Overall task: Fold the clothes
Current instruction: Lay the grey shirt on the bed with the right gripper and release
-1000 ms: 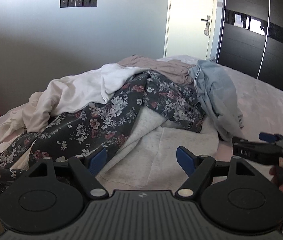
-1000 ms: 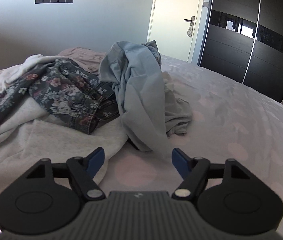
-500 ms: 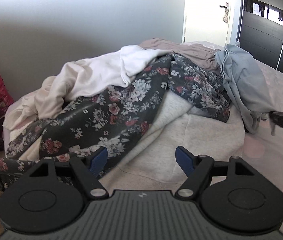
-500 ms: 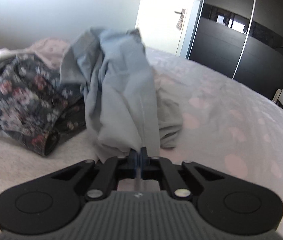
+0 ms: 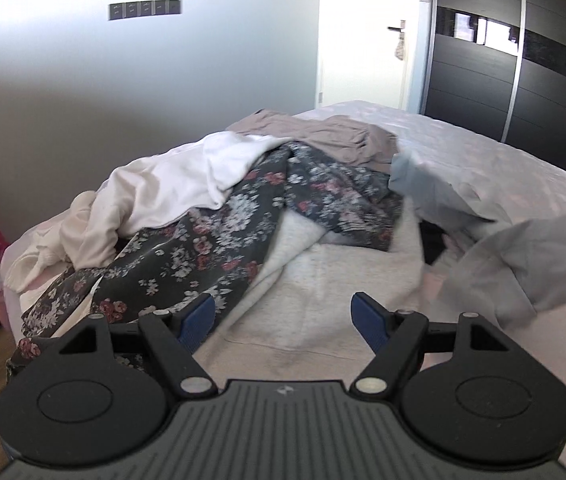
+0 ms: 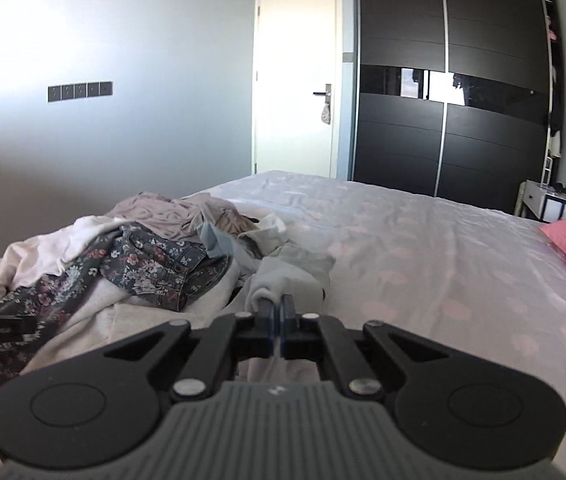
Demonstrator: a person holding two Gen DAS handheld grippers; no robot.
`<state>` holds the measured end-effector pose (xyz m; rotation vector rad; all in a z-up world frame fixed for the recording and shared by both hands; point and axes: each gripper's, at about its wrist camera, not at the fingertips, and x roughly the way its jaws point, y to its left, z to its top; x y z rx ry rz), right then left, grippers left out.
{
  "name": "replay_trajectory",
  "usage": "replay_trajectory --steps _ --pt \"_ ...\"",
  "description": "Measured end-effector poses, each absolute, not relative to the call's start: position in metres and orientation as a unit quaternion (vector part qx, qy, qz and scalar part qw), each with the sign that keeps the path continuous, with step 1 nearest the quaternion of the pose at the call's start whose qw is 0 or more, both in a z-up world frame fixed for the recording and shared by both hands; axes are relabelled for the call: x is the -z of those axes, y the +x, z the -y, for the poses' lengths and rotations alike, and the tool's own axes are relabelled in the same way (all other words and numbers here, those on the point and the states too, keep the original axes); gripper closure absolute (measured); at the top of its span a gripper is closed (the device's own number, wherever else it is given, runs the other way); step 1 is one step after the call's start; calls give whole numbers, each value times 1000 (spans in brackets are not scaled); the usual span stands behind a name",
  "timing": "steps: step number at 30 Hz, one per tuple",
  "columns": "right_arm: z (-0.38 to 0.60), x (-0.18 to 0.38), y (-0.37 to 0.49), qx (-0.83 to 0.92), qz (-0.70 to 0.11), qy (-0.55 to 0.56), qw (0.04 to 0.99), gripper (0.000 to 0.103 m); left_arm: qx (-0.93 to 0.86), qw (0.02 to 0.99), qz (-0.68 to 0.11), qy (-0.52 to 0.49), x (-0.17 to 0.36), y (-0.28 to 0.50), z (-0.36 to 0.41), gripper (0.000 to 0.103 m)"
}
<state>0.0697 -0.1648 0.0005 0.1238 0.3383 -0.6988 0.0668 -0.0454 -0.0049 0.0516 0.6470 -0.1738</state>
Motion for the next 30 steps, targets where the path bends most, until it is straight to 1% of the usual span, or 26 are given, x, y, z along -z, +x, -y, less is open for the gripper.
replay_trajectory --steps 4,7,9,11,12,14,15,17,19,20,21,23,25,27,28,30 --pt "122 -22 -12 371 -120 76 918 100 124 944 -304 35 -8 47 59 28" --pt "107 -22 -62 413 -119 95 898 100 157 938 -303 50 -10 33 71 28" --pt "110 -9 -81 450 -148 112 874 100 181 933 -306 60 -9 24 79 28" --pt "118 8 -94 474 -193 133 849 99 211 923 -313 75 -5 16 89 28" --pt "121 17 -99 480 -214 140 839 96 225 918 -317 83 -2 11 94 28" --pt "124 32 -107 491 -246 146 823 95 254 907 -322 96 3 1 102 28" --pt "124 39 -109 491 -259 147 819 92 265 901 -327 102 6 -4 106 28" --pt "123 49 -110 495 -277 144 811 80 286 890 -336 112 13 -13 115 28" --pt "121 54 -114 494 -281 141 811 60 309 877 -347 122 21 -23 124 28" --pt "120 55 -115 495 -278 138 812 54 320 870 -352 127 25 -28 128 28" --pt "121 55 -113 495 -276 135 813 51 332 863 -357 134 30 -33 133 28" --pt "124 57 -110 488 -281 132 815 50 346 850 -374 138 40 -40 144 28" --pt "130 60 -104 472 -297 138 818 47 358 836 -391 141 50 -46 154 28" --pt "137 68 -94 454 -316 138 822 47 366 821 -418 131 65 -46 166 29" --pt "141 75 -86 444 -328 139 822 47 369 815 -430 124 73 -46 171 30" --pt "150 93 -71 423 -356 144 821 47 374 803 -446 128 91 -48 185 35"
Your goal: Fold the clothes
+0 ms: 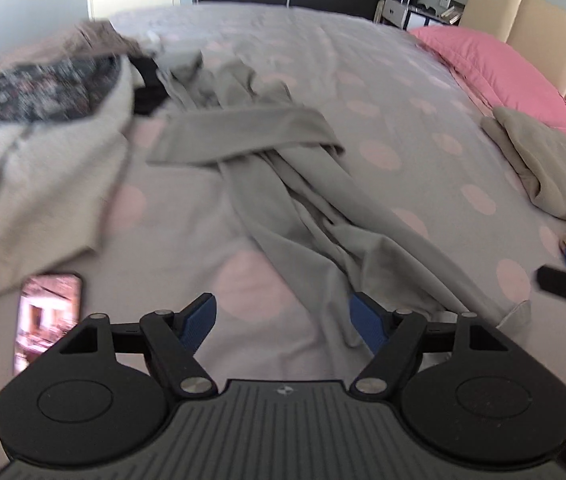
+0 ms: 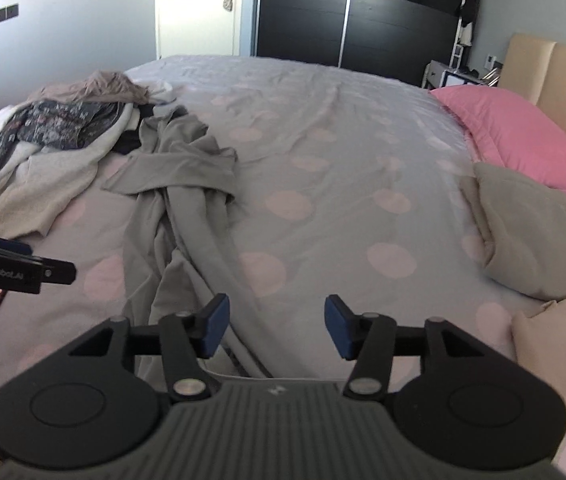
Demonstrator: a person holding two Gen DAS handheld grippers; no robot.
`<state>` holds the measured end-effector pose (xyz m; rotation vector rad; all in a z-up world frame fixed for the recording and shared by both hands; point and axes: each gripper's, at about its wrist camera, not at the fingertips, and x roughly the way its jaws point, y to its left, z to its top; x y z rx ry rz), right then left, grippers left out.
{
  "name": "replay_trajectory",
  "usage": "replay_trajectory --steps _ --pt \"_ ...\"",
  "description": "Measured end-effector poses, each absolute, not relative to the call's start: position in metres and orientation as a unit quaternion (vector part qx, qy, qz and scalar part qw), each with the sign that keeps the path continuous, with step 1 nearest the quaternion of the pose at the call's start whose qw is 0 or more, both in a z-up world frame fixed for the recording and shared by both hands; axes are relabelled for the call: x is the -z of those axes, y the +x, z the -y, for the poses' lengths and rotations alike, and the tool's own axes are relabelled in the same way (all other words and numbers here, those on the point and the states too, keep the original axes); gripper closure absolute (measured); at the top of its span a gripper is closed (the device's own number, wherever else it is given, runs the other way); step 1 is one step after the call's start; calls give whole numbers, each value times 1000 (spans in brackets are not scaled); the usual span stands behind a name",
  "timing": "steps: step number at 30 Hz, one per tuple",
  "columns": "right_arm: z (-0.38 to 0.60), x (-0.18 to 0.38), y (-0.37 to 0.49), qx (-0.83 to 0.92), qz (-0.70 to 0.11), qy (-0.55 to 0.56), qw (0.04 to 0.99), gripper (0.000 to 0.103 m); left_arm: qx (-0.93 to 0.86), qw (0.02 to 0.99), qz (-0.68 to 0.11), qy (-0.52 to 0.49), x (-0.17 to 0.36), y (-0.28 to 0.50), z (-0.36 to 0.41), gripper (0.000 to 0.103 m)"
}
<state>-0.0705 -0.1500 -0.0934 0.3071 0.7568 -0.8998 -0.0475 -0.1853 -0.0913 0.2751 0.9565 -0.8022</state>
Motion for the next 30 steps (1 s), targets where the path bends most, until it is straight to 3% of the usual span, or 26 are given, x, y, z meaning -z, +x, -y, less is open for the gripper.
replay_trajectory --steps 2,6,8,10,11,12,22,30 --pt "159 117 -56 419 -381 142 812 47 377 794 -454 146 110 -49 200 40" --pt "180 165 -30 423 -425 139 788 49 372 774 -482 172 149 -52 223 65" --pt "192 182 -25 420 -431 153 784 51 372 775 -478 179 156 -55 225 66" --pt "199 190 -25 421 -426 171 782 73 382 777 -463 190 155 -59 225 78" --pt "200 190 -27 425 -422 179 780 80 388 774 -462 190 151 -60 224 95" --pt "200 187 -29 431 -418 187 777 88 391 774 -460 188 145 -59 221 101" --pt "152 105 -88 480 -412 240 736 102 408 758 -448 240 66 -80 154 102" --pt "90 98 -131 474 -451 276 704 103 409 720 -488 275 66 -108 113 102"
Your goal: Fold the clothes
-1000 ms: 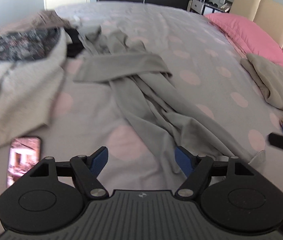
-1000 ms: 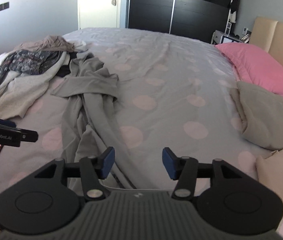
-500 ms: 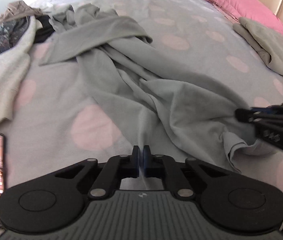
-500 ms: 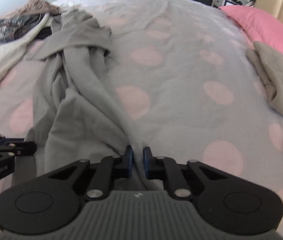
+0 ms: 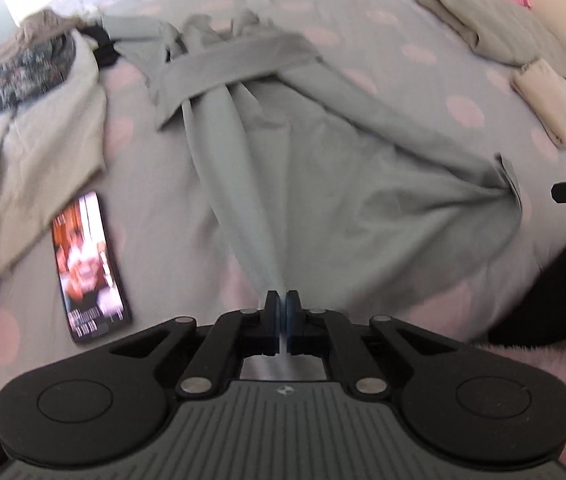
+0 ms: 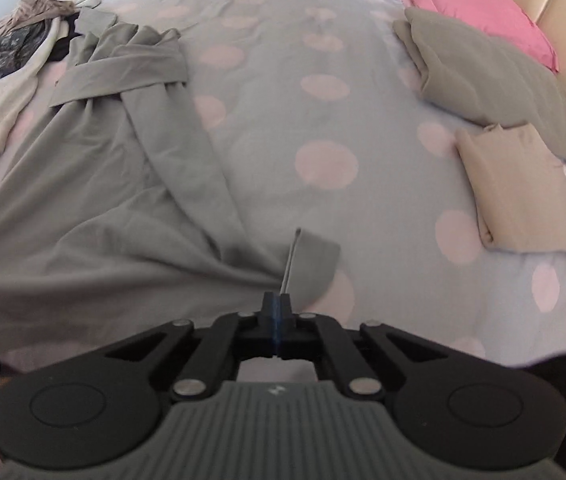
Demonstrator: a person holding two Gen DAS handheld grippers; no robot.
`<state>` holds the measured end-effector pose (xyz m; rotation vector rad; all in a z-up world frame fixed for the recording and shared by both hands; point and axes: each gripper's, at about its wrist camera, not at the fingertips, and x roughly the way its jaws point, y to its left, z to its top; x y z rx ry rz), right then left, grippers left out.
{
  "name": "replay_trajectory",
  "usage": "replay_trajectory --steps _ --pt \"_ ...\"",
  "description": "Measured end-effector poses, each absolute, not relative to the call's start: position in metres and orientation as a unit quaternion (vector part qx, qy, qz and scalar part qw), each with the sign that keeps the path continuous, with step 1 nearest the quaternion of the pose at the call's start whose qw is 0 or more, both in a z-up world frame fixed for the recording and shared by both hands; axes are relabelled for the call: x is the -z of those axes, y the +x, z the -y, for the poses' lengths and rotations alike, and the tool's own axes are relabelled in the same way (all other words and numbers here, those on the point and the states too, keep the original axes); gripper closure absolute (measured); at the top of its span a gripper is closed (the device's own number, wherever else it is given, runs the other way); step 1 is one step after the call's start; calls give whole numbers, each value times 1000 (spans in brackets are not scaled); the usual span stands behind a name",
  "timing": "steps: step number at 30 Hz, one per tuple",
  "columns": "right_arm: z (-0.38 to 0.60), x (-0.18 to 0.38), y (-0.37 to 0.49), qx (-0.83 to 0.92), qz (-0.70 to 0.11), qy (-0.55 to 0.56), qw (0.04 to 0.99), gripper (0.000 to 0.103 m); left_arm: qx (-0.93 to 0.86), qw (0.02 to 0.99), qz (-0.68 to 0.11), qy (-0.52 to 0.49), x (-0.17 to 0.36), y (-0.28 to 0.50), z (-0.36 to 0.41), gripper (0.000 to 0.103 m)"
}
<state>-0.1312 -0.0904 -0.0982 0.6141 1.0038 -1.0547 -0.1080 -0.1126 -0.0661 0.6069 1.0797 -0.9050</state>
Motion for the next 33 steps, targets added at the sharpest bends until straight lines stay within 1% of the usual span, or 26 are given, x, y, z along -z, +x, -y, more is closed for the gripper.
replay_trajectory --steps 2,3,4,5,6,7,8,9,11,13,14,17,21,25,26,27,28,29,30,31,32,33 --pt "88 101 -131 464 -443 286 712 98 404 723 -485 279 67 -110 115 101" --pt "88 101 -129 458 -438 288 718 97 402 725 -483 282 68 -110 117 99" --pt "89 100 -125 451 -431 287 727 95 402 727 -478 283 66 -112 118 96" --pt "89 99 -121 445 -428 283 734 90 406 728 -474 283 65 -114 119 82" --pt "90 98 -116 442 -426 275 740 76 410 729 -469 282 63 -114 119 61" --pt "92 97 -112 439 -427 266 744 65 414 730 -464 282 62 -113 120 50" --pt "95 97 -108 436 -428 257 749 64 417 732 -459 282 61 -112 122 43" --pt "100 97 -103 433 -430 249 752 63 419 734 -454 282 60 -110 124 43" --pt "111 98 -94 424 -434 239 758 57 420 736 -450 282 60 -102 132 43" --pt "124 102 -82 410 -442 231 763 48 425 739 -439 283 58 -91 142 43" --pt "132 106 -76 405 -445 230 765 45 427 741 -431 287 59 -84 149 42" --pt "154 121 -59 399 -448 230 766 42 411 754 -413 303 68 -61 169 40" --pt "179 148 -42 399 -447 235 765 37 386 773 -409 295 91 -25 195 40" --pt "192 175 -35 393 -448 259 760 38 362 775 -432 286 122 1 209 40" --pt "193 181 -34 396 -449 261 757 38 352 776 -440 282 129 3 209 42" --pt "194 185 -34 400 -453 260 753 43 343 778 -448 277 136 5 208 48" --pt "195 188 -34 403 -456 258 750 56 341 778 -458 262 141 6 205 52" --pt "195 191 -33 407 -459 256 747 60 341 778 -468 244 145 7 202 66" --pt "196 192 -34 409 -459 256 746 71 342 779 -469 237 145 6 201 75" --pt "197 191 -34 410 -456 257 746 92 343 780 -468 234 144 4 201 80" --pt "198 187 -37 416 -451 263 745 95 345 781 -467 231 144 3 200 97" --pt "199 182 -41 424 -443 272 742 96 348 781 -461 237 141 0 200 100"
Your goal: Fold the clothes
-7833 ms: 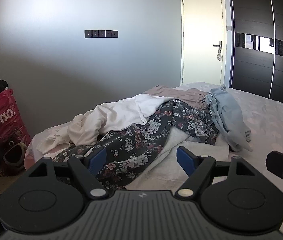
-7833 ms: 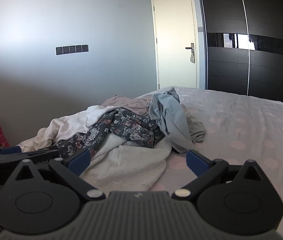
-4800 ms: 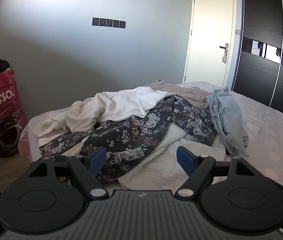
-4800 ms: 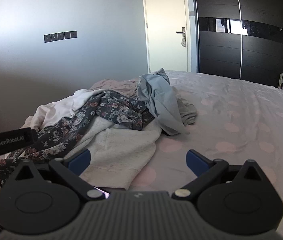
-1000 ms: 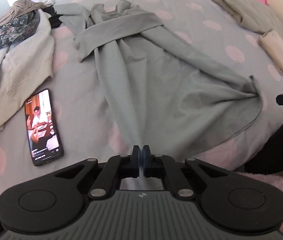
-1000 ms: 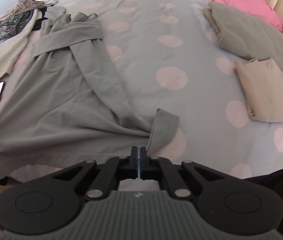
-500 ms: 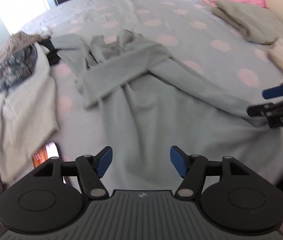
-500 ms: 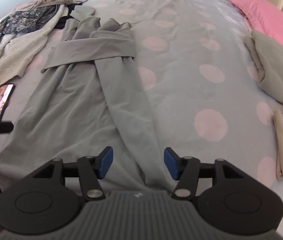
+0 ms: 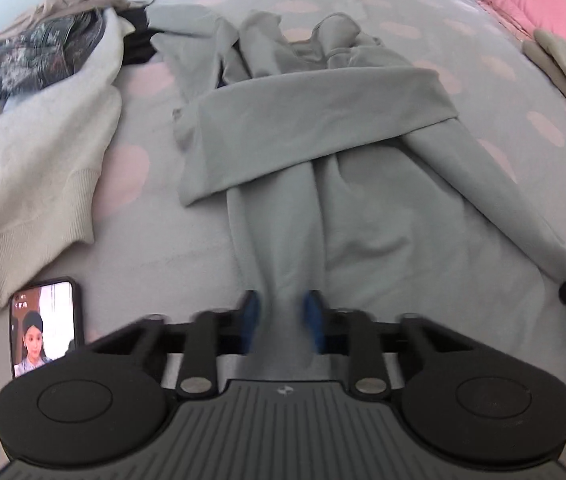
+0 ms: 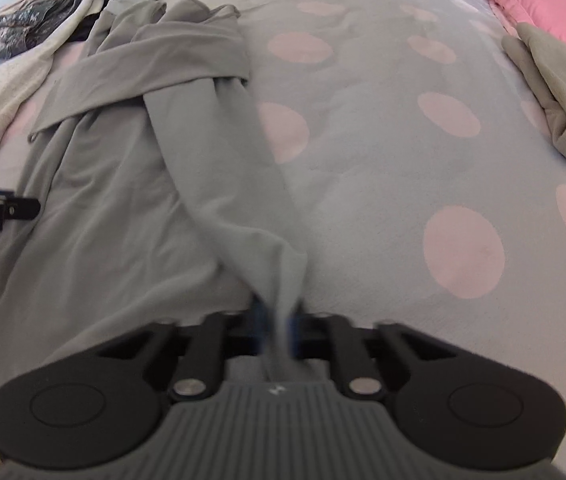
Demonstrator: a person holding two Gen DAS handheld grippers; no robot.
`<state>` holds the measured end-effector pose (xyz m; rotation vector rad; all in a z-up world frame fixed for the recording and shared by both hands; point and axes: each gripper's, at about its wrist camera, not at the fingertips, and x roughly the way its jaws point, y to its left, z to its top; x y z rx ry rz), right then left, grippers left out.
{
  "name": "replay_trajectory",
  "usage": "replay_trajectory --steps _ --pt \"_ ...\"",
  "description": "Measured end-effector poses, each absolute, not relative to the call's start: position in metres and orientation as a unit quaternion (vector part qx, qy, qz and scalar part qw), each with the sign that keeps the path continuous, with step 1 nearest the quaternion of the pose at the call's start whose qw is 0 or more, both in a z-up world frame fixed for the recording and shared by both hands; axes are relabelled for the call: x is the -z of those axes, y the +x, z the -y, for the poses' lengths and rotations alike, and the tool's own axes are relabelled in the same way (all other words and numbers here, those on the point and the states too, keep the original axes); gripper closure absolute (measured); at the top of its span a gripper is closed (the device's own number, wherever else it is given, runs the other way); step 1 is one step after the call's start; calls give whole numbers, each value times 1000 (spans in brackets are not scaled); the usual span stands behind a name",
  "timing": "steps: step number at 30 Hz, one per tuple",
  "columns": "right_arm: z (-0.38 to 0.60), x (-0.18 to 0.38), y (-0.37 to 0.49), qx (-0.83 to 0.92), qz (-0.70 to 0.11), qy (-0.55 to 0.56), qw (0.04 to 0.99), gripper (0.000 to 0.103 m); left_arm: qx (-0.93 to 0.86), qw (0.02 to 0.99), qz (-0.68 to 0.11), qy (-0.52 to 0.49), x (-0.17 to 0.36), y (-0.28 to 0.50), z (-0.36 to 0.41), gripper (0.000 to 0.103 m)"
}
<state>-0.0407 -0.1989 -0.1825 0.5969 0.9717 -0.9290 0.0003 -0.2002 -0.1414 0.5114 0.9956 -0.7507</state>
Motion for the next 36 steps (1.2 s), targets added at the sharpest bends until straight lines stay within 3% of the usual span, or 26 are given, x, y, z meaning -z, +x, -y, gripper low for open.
replay_trajectory --steps 7,17,20,22,23,24,25,27,36 --pt "195 140 -79 507 -407 310 694 97 381 751 -467 267 113 -14 195 101" --pt "136 131 -134 509 -453 362 636 96 453 669 -479 344 109 -83 172 100" --pt "127 125 -131 489 -464 335 658 90 461 672 -470 339 101 -81 172 92" --pt "122 111 -124 483 -458 296 685 82 469 675 -466 327 89 -78 171 74" --pt "118 103 -120 476 -449 277 704 77 477 676 -460 322 83 -76 170 59" --pt "116 94 -116 466 -437 257 725 66 485 678 -451 319 76 -72 171 53" --pt "115 86 -110 451 -426 239 747 59 492 680 -442 316 71 -66 173 53" --pt "115 79 -93 422 -415 200 781 55 497 683 -432 317 64 -54 178 53" --pt "120 118 18 276 -455 52 845 55 474 710 -451 259 63 39 207 53"
